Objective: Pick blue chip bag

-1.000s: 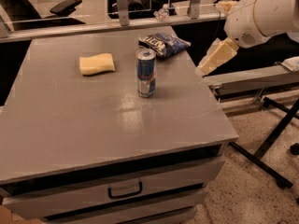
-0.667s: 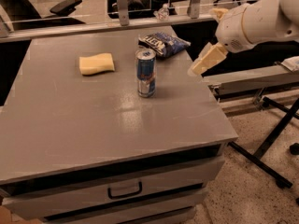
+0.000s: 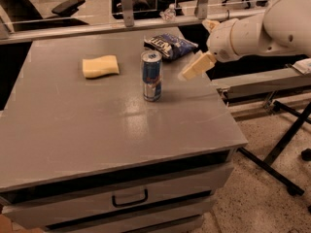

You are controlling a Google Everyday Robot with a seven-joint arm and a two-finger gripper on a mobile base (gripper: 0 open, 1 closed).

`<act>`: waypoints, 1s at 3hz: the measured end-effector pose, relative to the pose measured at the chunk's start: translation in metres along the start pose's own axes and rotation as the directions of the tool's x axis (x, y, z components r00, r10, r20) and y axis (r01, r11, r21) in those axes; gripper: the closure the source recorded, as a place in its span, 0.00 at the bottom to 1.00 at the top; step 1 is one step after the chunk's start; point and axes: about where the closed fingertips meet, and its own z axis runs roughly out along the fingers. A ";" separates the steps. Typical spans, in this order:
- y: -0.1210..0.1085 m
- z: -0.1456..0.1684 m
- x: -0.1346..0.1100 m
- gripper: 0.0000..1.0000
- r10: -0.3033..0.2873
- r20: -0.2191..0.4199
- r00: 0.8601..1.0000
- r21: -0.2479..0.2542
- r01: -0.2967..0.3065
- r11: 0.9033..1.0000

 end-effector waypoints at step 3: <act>-0.015 0.073 0.001 0.00 0.086 0.079 0.993 -0.002 -0.086 0.996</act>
Offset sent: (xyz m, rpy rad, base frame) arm 0.0642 0.0418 -0.0319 0.0998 0.0049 0.0085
